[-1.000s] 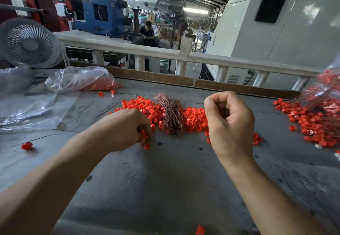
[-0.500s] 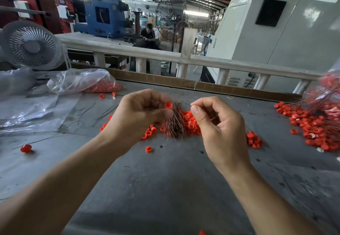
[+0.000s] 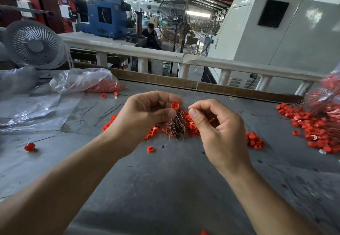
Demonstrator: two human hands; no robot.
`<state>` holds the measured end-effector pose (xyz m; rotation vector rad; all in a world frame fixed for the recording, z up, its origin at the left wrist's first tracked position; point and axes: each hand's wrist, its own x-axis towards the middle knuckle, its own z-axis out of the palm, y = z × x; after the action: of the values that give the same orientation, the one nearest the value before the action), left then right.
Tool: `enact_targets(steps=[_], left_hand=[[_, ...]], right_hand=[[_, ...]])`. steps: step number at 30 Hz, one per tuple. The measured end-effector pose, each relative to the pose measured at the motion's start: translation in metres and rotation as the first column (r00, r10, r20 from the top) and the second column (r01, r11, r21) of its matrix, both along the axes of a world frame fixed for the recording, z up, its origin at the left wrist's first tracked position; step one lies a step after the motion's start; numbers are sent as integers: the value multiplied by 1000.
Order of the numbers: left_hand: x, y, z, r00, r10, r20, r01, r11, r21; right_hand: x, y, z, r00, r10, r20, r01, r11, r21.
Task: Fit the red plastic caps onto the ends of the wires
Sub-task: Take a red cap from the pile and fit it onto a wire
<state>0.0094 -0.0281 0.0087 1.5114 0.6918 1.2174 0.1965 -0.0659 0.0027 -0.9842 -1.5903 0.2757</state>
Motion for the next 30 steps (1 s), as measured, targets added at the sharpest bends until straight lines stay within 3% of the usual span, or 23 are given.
enact_targets(steps=[12, 30], left_hand=[[-1, 0, -2, 995, -49, -88, 53, 998, 38], [-2, 0, -3, 998, -41, -36, 42, 999, 30]], right_hand=[[-1, 1, -1, 998, 4, 62, -5, 1000, 9], [-4, 2, -3, 998, 26, 64, -28, 999, 23]])
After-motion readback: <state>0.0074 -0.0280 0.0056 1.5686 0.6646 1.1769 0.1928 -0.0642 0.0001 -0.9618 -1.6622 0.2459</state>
